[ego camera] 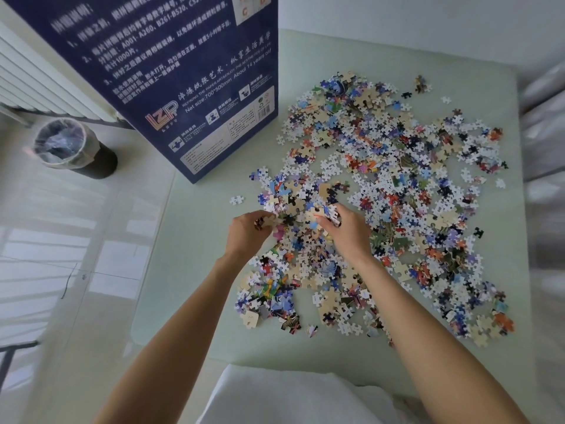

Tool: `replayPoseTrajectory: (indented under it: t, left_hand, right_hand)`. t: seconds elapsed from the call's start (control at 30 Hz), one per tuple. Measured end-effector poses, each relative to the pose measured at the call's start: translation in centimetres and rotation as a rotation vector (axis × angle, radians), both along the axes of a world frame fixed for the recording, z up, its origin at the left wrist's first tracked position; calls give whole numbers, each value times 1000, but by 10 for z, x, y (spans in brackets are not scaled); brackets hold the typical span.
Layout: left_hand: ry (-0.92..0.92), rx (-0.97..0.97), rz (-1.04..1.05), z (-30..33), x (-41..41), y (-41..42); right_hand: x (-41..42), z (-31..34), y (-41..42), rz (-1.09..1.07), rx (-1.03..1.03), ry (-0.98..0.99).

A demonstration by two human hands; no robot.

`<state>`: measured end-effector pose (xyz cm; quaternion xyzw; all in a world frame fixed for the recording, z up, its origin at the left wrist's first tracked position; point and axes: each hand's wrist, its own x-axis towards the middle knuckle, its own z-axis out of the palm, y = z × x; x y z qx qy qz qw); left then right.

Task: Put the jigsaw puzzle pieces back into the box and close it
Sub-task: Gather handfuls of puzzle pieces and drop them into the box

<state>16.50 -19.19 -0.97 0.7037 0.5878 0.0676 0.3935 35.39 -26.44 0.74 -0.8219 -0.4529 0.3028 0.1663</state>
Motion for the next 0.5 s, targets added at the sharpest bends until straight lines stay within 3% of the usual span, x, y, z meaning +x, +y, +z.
replayPoseTrajectory:
  t: [0.23,0.5]
  left_hand:
    - [-174,260,-102,71,-2,9]
    - [-346,684,-108,220,-12,48]
  right_hand:
    - [12,50,5,140,142,36]
    - [35,166,55,233,402,205]
